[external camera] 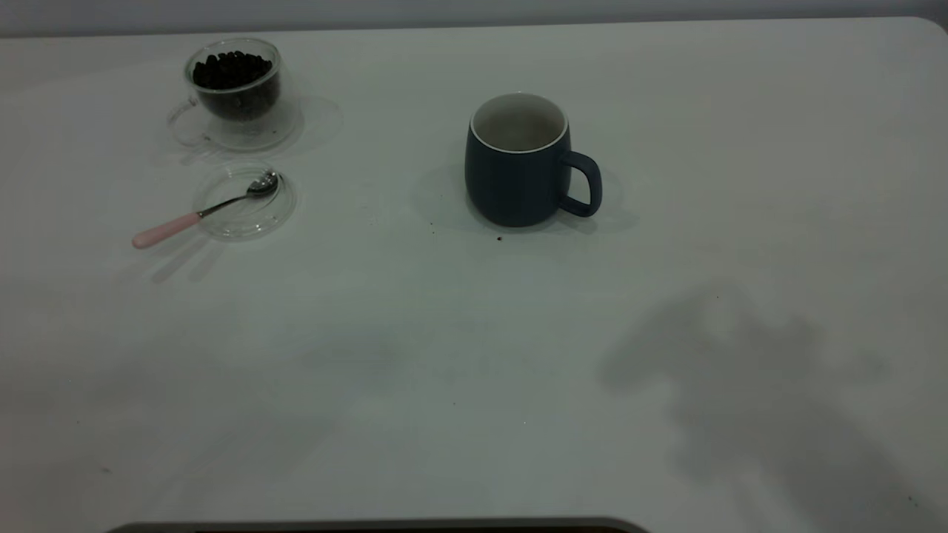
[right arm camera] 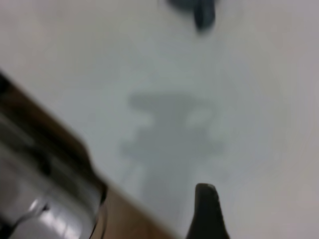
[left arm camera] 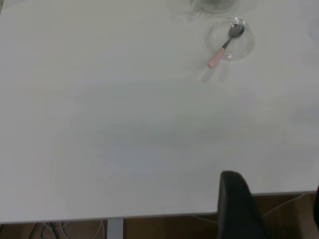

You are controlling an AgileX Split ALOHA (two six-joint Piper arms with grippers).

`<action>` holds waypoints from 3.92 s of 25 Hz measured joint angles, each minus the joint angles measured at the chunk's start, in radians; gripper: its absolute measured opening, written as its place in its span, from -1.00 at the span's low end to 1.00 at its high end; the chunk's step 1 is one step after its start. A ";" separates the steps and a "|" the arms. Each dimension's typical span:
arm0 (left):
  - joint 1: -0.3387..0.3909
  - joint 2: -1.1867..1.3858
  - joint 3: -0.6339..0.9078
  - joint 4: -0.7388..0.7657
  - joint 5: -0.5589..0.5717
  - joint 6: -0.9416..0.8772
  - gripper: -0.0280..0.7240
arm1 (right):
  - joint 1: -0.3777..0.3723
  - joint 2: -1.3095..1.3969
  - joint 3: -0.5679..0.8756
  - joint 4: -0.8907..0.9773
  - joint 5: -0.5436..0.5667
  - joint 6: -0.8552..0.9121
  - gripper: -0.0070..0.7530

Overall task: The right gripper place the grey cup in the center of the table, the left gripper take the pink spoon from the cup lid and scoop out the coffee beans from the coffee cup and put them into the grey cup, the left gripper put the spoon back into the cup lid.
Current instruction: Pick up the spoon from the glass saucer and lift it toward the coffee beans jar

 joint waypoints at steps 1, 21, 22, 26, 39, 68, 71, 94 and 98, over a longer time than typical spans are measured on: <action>0.000 0.000 0.000 0.000 0.000 0.000 0.20 | 0.000 -0.015 0.000 -0.006 0.030 0.023 0.57; 0.000 0.000 0.000 0.000 0.000 -0.001 0.20 | -0.135 -0.663 0.565 0.039 0.041 0.153 0.57; 0.000 0.000 0.000 0.000 0.000 -0.001 0.20 | -0.163 -0.711 0.580 0.039 0.037 0.153 0.57; 0.000 0.000 0.000 0.000 0.000 -0.001 0.20 | -0.295 -0.915 0.645 0.039 0.003 0.154 0.57; 0.000 0.000 0.000 0.000 0.000 -0.004 0.20 | -0.481 -1.206 0.747 0.038 -0.082 0.139 0.57; 0.000 0.000 0.000 0.000 0.000 -0.003 0.20 | -0.547 -1.305 0.768 0.043 -0.048 0.130 0.57; 0.000 0.000 0.000 0.000 0.000 0.000 0.20 | -0.547 -1.305 0.768 0.043 -0.048 0.130 0.57; -0.081 0.000 0.000 -0.002 0.000 -0.024 0.20 | -0.547 -1.305 0.768 0.043 -0.048 0.130 0.57; -0.083 0.068 -0.035 -0.002 -0.062 -0.074 0.20 | -0.547 -1.305 0.768 0.043 -0.048 0.130 0.57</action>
